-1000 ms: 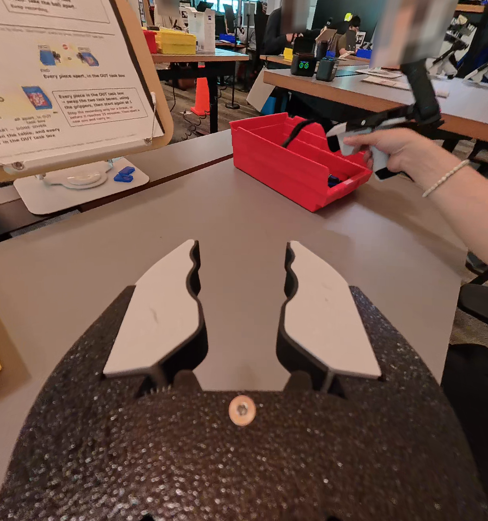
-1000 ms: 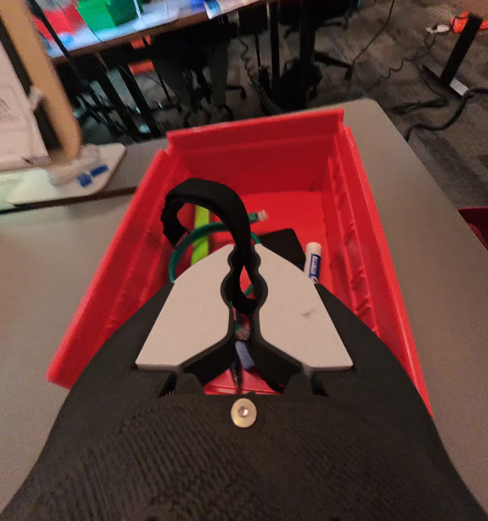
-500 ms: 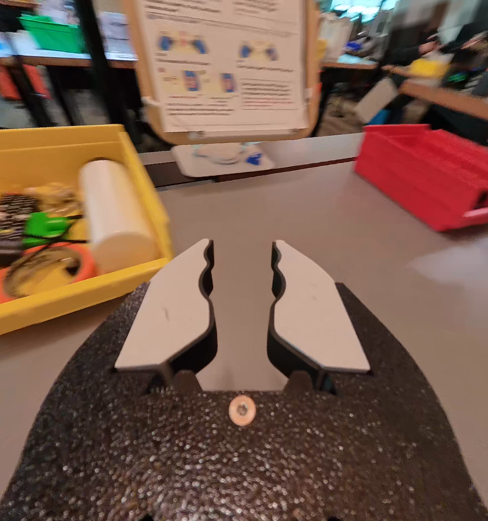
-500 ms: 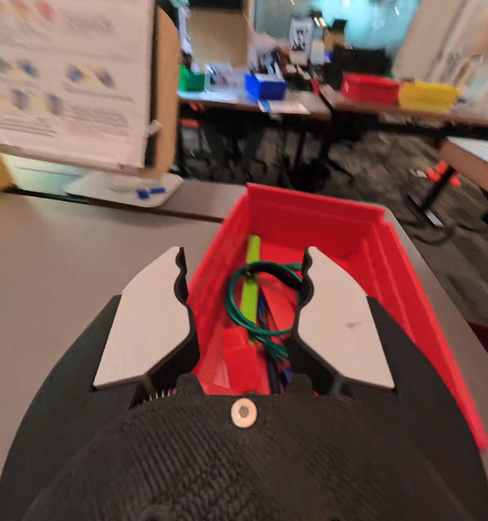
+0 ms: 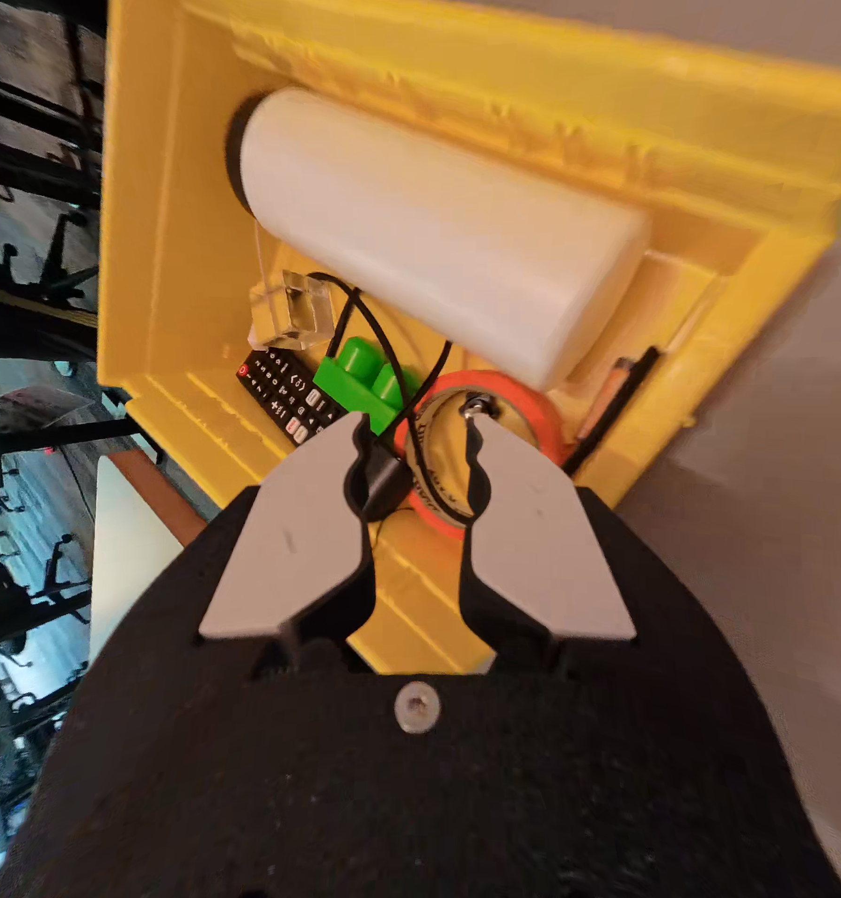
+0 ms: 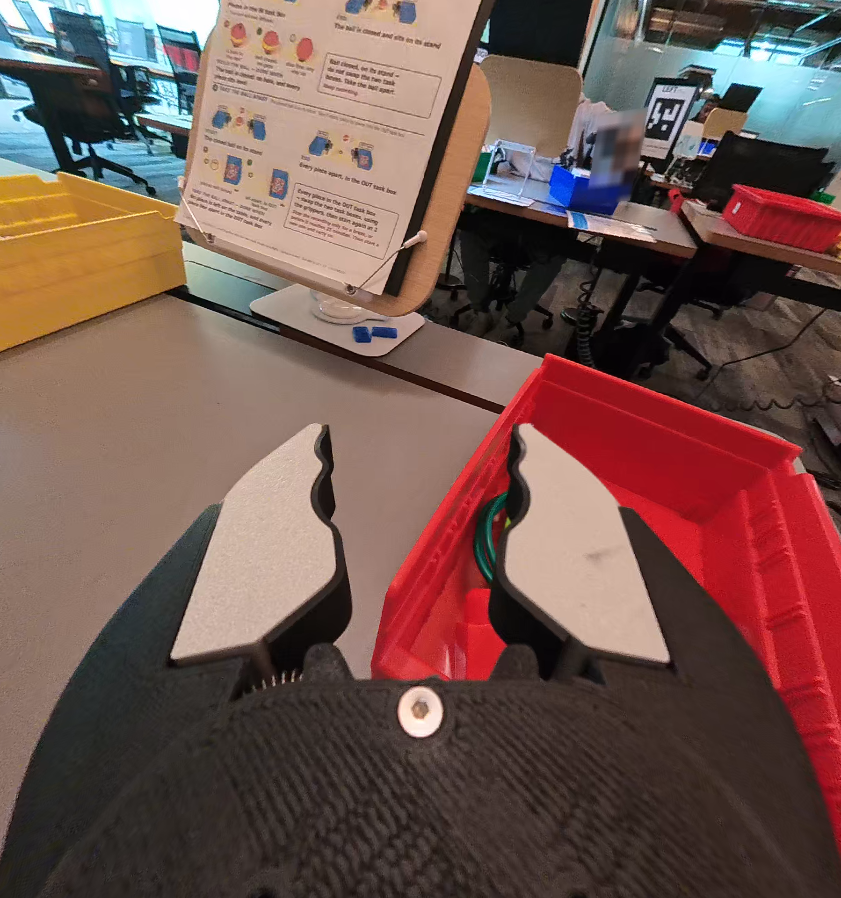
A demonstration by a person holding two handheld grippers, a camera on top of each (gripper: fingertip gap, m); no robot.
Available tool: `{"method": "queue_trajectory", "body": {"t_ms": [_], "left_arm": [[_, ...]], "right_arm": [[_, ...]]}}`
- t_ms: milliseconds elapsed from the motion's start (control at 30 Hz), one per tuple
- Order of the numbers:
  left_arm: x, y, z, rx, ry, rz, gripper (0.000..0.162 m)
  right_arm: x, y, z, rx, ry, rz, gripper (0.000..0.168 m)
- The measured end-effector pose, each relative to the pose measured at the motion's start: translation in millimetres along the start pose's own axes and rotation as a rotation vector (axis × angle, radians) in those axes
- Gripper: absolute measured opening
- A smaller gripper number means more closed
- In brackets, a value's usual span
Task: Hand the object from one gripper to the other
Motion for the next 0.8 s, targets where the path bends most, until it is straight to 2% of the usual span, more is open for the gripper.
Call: {"method": "queue_trajectory", "body": {"t_ms": [167, 267, 367, 433, 633, 800], "left_arm": [[43.7, -7.7, 15.9, 0.122, -0.159, 0.066, 0.033], [60.2, -8.7, 26.1, 0.166, -0.239, 0.06, 0.026], [67.2, -13.8, 33.0, 0.164, -0.288, 0.009, 0.013], [65.5, -13.9, 32.3, 0.156, -0.279, 0.002, 0.005], [46.5, -14.5, 29.9, 0.048, -0.229, -0.008, 0.003], [13.3, -35.0, 17.9, -0.075, -0.137, -0.131, 0.003]], "right_arm": [[2.3, -1.5, 7.2, -0.02, -0.04, -0.006, 0.069], [4.9, -5.5, 8.6, -0.032, -0.043, -0.026, 0.069], [7.9, -7.5, 14.0, -0.046, -0.069, -0.035, 0.069], [9.6, -8.3, 15.9, -0.051, -0.076, -0.038, 0.069], [11.4, -12.4, 16.6, -0.05, -0.078, -0.057, 0.069], [7.1, -15.5, 11.2, -0.045, -0.06, -0.07, 0.068]]}}
Point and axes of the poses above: each gripper's, where its closed fingertips meet, x out along the fingers, z out of its underside, y = z × x across the jaws, the point moved 2 cm from there along -x, back along the fingers
